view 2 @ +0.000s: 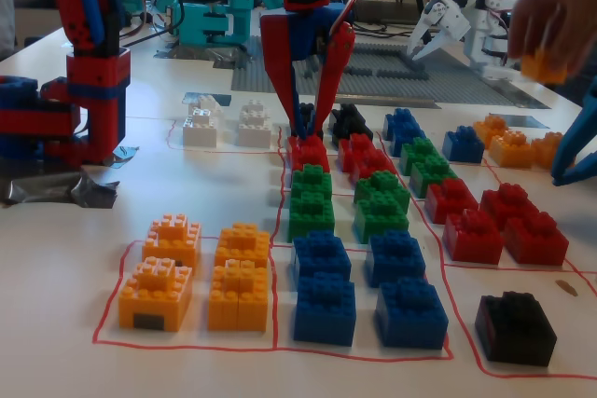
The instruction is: Grab the block and put it in the grey marker
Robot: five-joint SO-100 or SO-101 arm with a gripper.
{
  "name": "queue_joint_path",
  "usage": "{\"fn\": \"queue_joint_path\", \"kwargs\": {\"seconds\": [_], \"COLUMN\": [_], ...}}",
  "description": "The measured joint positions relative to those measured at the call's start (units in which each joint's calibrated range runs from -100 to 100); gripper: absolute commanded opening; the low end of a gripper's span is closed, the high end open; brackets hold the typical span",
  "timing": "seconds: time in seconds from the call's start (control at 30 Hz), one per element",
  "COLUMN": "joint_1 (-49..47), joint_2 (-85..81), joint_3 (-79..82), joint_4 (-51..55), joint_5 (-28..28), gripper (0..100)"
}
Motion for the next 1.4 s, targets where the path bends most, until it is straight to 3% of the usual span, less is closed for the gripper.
{"fn": "queue_joint_path", "kwargs": {"seconds": [1.23,1.4], "joint_1": [0.1,3.1], "joint_2": [-0.4,-3.0], "joint_3": [1.0,1.4], "joint_4": [0.0,4.6], "joint_5": [-0.4,0.5], "gripper": [0,0]}}
